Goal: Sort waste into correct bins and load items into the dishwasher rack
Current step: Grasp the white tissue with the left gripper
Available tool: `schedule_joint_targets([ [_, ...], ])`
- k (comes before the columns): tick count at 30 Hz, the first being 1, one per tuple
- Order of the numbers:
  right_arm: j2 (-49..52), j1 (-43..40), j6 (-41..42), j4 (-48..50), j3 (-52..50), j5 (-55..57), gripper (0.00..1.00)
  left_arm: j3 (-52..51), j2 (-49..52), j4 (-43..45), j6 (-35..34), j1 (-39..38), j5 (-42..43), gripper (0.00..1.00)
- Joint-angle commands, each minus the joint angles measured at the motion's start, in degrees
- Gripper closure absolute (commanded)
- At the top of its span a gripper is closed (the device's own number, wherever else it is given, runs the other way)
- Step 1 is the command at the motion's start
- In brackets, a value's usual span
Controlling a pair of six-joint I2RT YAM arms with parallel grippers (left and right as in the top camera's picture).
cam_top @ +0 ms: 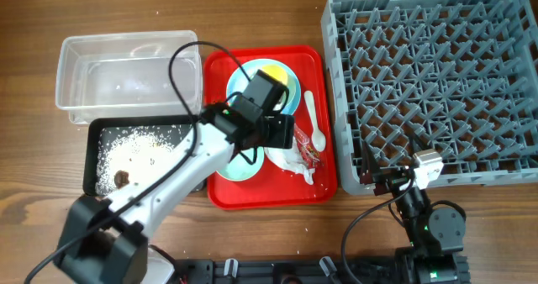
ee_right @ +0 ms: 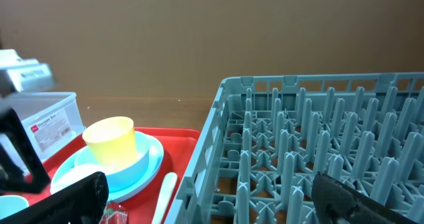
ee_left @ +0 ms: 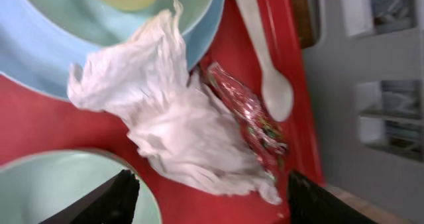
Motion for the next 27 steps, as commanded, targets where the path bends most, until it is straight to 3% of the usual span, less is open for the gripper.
schedule_joint_targets([
  [1, -0.15, -0.07, -0.24, 0.24, -0.04, -0.26, 0.00, 0.22, 2.78, 1.79, 9.62, -1.97, -6.36, 0.26],
  [7, -0.15, -0.07, -0.22, 0.24, -0.04, -0.26, 0.00, 0.22, 8.74, 7.91, 14.60, -6.58, -11.74, 0.25],
  [12, -0.15, -0.07, -0.26, 0.24, -0.04, -0.26, 0.00, 0.22, 11.06, 6.40, 15.02, -7.54, -18.16, 0.23],
  [17, -0.15, -0.07, -0.24, 0.24, -0.04, -0.26, 0.00, 0.22, 11.04, 6.19, 15.15, -6.43, -18.25, 0.20],
  [23, -0.15, -0.07, -0.24, 0.24, -0.04, -0.26, 0.00, 0.11, 11.28, 4.11, 25.35, -6.38, -12.24, 0.18],
  [27, -0.15, -0.07, -0.24, 0.24, -0.04, -0.26, 0.00, 0.11, 13.11, 3.87, 25.46, -6.32, -12.24, 0.15],
])
